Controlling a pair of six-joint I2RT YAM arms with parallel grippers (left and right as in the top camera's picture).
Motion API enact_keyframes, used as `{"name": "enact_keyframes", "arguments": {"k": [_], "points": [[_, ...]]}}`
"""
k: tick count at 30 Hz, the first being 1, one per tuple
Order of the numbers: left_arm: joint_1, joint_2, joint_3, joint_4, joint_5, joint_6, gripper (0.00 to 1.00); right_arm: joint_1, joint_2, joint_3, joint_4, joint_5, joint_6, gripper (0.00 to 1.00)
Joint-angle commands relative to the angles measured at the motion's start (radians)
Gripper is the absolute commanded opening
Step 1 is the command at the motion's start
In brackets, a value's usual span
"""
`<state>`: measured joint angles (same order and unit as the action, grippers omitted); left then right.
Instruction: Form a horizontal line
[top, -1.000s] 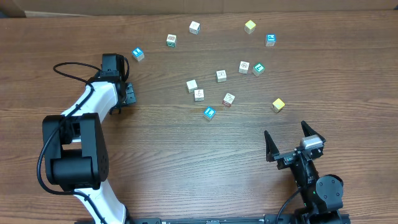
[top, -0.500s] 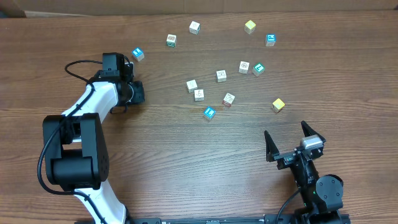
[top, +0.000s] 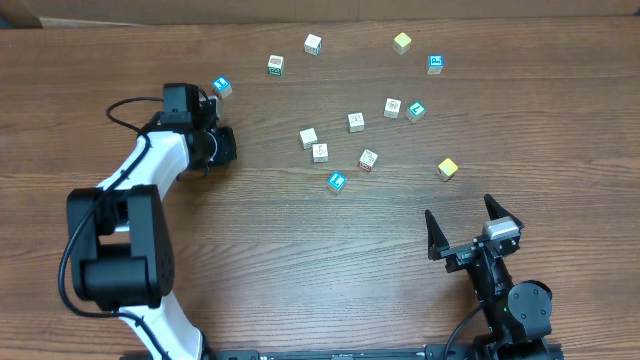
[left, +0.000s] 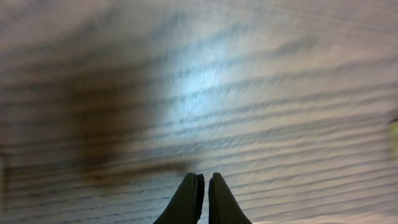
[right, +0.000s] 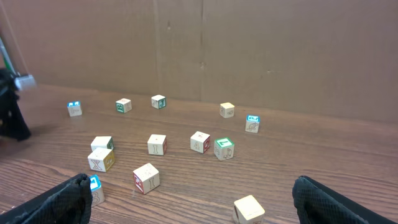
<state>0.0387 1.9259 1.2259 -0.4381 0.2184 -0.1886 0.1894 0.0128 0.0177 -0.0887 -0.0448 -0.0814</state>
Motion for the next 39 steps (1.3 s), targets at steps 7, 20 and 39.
{"name": "enact_keyframes", "arguments": {"k": [7,20,39], "points": [[0.249,-0.148,0.082,0.042,-0.082,-0.130,0.04,-0.001,-0.011,-0.010,0.007,0.002,0.006,1.00],[0.600,-0.122,0.051,-0.112,-0.373,-0.322,0.04,-0.001,-0.011,-0.010,0.007,0.002,0.006,1.00],[0.747,-0.087,0.050,-0.263,-0.461,-0.276,1.00,-0.001,-0.011,-0.010,0.007,0.002,0.006,1.00]]}}
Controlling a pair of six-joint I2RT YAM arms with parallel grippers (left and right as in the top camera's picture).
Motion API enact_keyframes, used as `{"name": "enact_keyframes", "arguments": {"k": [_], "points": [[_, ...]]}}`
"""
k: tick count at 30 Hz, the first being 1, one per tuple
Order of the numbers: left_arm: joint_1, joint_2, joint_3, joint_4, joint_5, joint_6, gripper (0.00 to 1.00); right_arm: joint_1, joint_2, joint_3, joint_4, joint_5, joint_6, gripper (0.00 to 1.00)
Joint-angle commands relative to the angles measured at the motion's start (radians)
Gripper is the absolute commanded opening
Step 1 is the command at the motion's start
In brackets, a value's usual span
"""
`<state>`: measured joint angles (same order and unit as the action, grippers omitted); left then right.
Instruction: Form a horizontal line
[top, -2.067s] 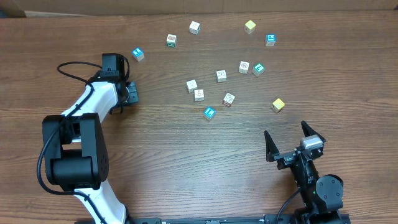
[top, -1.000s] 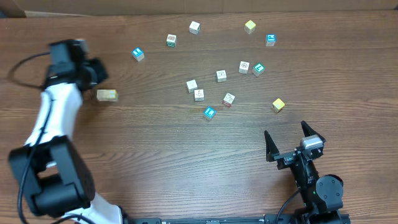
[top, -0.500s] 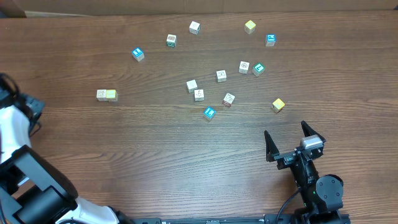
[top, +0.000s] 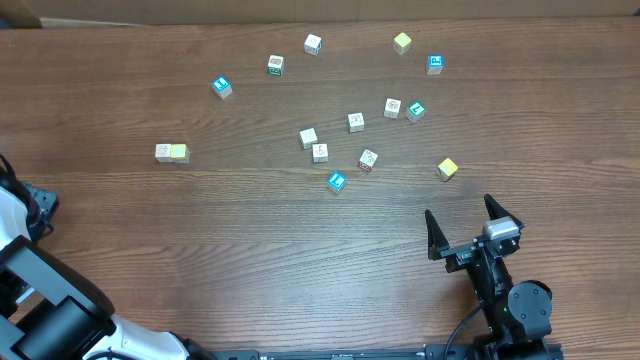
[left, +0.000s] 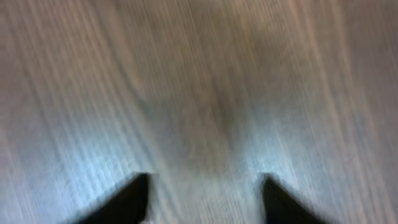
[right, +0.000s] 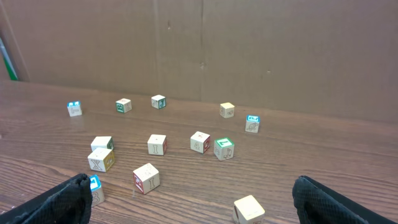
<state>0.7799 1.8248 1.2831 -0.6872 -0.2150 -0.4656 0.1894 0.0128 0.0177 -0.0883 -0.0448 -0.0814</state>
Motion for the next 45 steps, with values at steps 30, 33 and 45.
{"name": "enact_keyframes", "arguments": {"k": [30,33,45], "points": [[0.005,0.014,-0.007,-0.016,-0.028,0.001,0.99,-0.001,-0.011,-0.010,0.007,0.002,0.006,1.00],[0.005,0.014,-0.007,-0.016,-0.028,0.001,1.00,-0.001,-0.011,-0.010,0.007,0.002,0.006,1.00],[0.005,0.014,-0.007,-0.016,-0.028,0.001,1.00,0.000,-0.011,-0.010,0.010,-0.014,0.007,1.00]]}}
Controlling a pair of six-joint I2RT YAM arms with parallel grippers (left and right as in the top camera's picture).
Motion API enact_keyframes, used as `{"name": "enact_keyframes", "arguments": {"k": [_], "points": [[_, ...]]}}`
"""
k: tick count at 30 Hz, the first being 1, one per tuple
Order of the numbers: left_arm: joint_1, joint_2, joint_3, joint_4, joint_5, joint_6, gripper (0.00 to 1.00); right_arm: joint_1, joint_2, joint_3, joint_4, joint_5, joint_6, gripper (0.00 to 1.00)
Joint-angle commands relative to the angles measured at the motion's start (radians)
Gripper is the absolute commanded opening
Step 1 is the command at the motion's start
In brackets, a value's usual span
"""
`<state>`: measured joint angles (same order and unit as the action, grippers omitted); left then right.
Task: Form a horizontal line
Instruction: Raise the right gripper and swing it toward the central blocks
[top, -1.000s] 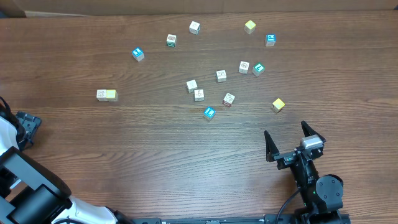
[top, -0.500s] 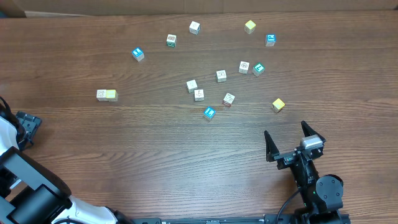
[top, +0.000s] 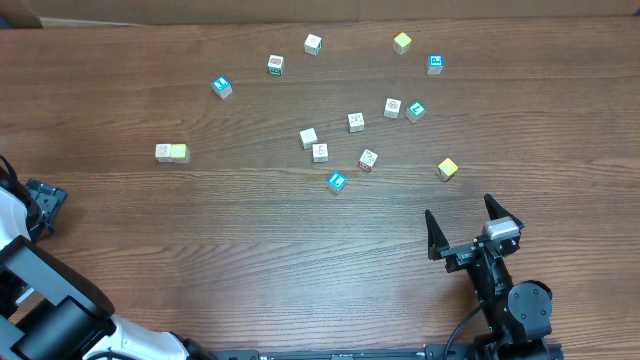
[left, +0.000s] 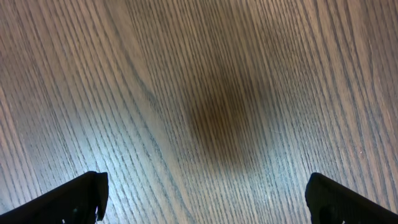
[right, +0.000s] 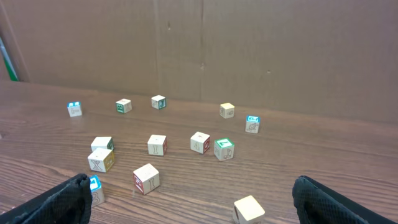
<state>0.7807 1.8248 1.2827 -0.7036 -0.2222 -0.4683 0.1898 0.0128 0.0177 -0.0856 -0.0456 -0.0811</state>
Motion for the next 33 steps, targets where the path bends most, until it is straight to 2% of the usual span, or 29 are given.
{"name": "enact_keyframes", "arguments": {"k": [1,10,18,21,23,27,33], "points": [[0.004,0.014,-0.006,0.000,-0.021,0.004,1.00,0.000,-0.011,-0.010,0.007,-0.034,0.010,1.00],[0.004,0.014,-0.006,0.000,-0.021,0.004,1.00,0.000,-0.011,0.047,-0.032,-0.054,0.206,1.00],[0.004,0.014,-0.006,0.001,-0.021,0.004,1.00,0.000,0.054,0.323,-0.177,-0.006,0.212,1.00],[0.004,0.014,-0.006,0.000,-0.021,0.004,1.00,0.000,0.140,0.443,-0.224,0.020,0.227,1.00],[0.004,0.014,-0.006,0.001,-0.021,0.004,1.00,0.000,0.212,0.523,-0.277,0.065,0.288,1.00],[0.004,0.014,-0.006,0.000,-0.021,0.004,0.99,0.000,0.402,0.695,-0.396,0.074,0.319,1.00],[0.004,0.014,-0.006,0.000,-0.021,0.004,1.00,0.000,0.698,0.925,-0.556,-0.014,0.374,1.00]]}}
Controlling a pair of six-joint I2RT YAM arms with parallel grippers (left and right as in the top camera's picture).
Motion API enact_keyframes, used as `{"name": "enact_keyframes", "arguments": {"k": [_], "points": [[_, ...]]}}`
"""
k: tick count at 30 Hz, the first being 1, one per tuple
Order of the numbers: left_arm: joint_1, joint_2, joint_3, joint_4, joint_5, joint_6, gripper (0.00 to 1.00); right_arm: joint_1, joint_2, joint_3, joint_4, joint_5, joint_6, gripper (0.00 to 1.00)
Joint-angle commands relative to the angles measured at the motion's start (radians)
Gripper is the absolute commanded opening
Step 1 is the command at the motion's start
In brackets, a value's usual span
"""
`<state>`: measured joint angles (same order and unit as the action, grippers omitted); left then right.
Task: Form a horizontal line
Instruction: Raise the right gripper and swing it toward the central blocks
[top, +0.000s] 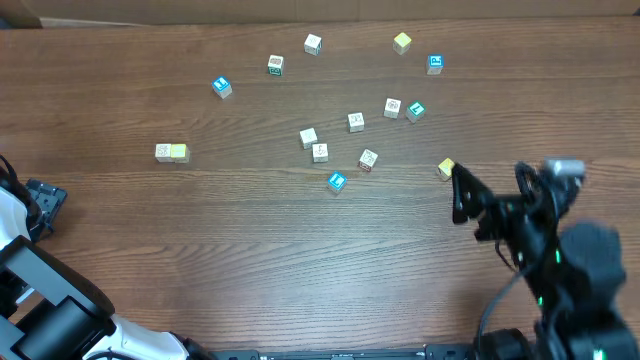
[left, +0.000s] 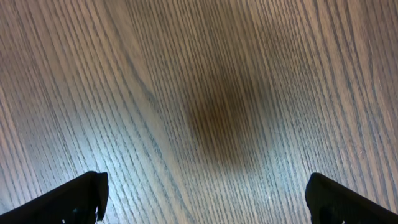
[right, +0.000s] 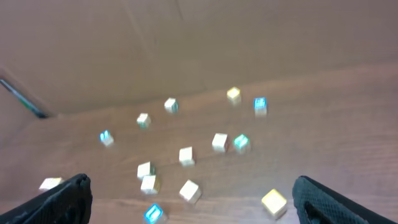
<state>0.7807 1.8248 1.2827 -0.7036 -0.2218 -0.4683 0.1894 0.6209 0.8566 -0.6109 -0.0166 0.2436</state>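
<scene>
A white block and a yellow block (top: 171, 152) lie touching, side by side, at the left of the table. Several more lettered blocks are scattered across the far middle, among them a blue one (top: 336, 181) and a yellow one (top: 445, 168), which also shows in the right wrist view (right: 273, 200). My right gripper (top: 493, 188) hangs open above the table just right of that yellow block, nothing between its fingers (right: 193, 202). My left gripper (top: 42, 200) rests open at the far left edge over bare wood (left: 202, 199).
A brown cardboard wall (right: 205, 43) stands behind the table's far edge. Loose blocks near it include a white one (top: 313, 43), a yellow one (top: 402, 41) and a blue one (top: 435, 63). Bare wood (top: 250, 260) fills the near half.
My right arm has lifted from the near right edge and moved toward the yellow block, its camera now looking down on the blocks. The left arm and all blocks stay put.
First my left gripper was shut low over the table left of centre, its arm covering that spot. Then it stood open at the far left edge, and a white and yellow pair lay side by side there. The right arm stayed parked until it rose now.
</scene>
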Motion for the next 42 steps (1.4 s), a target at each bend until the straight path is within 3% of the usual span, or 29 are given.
{"name": "enact_keyframes", "arguments": {"k": [1,6,13,26,38,40,42], "points": [[0.004,0.014,-0.006,0.001,-0.021,0.004,1.00,0.000,0.134,0.119,-0.062,-0.063,0.060,1.00],[0.004,0.014,-0.006,0.000,-0.021,0.004,1.00,0.000,0.351,0.276,-0.254,-0.145,0.105,1.00],[0.004,0.014,-0.006,0.000,-0.021,0.004,1.00,0.000,0.612,0.437,-0.387,-0.233,0.105,1.00],[0.003,0.014,-0.006,0.000,-0.021,0.004,0.99,-0.001,1.043,1.078,-0.748,-0.229,0.063,1.00],[0.002,0.014,-0.006,0.000,-0.021,0.004,1.00,0.003,1.080,1.140,-0.648,-0.361,0.079,1.00],[0.002,0.014,-0.006,0.000,-0.021,0.004,1.00,0.011,1.083,1.140,-0.646,-0.378,0.079,0.80],[0.002,0.014,-0.006,0.000,-0.021,0.004,1.00,0.025,1.085,1.140,-0.652,-0.350,0.079,0.49]]}}
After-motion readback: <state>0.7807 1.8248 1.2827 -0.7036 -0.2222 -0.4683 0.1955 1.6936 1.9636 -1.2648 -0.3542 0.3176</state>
